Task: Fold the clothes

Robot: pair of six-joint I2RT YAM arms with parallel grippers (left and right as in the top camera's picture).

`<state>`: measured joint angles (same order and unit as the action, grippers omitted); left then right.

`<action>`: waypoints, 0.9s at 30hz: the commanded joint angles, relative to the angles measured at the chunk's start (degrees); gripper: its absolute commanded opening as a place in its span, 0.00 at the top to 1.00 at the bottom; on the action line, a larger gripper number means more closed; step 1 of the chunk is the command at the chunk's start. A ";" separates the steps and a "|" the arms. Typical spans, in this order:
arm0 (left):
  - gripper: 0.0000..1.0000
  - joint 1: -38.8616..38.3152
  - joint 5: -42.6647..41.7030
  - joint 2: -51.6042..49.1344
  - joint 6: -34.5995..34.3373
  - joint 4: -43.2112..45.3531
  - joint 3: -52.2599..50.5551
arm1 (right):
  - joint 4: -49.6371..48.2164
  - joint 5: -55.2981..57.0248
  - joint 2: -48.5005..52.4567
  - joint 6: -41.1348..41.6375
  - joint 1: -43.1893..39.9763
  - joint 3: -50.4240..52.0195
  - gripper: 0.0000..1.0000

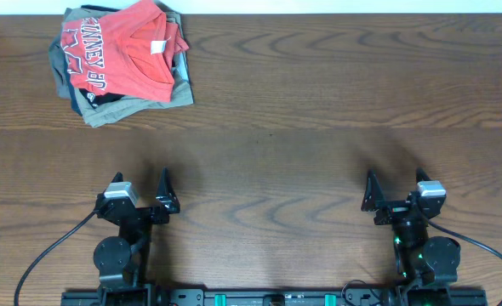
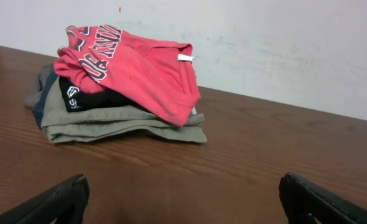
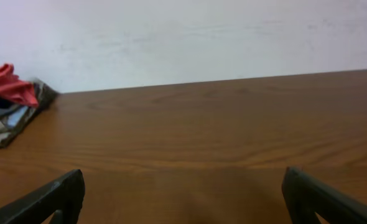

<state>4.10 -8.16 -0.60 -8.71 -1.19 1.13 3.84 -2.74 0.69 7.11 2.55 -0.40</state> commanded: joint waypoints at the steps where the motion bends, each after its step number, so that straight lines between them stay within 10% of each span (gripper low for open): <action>1: 0.02 0.33 -0.63 0.37 1.01 -2.10 -0.90 | 0.33 0.90 -0.39 -3.65 0.46 0.09 0.01; 27: 0.02 0.33 -0.61 0.37 0.98 -2.10 -0.90 | 0.28 0.85 -0.37 -5.51 0.42 0.09 0.01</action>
<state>4.10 -8.19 -0.60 -8.71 -1.19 1.13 3.84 -2.72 0.69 2.44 2.55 -0.40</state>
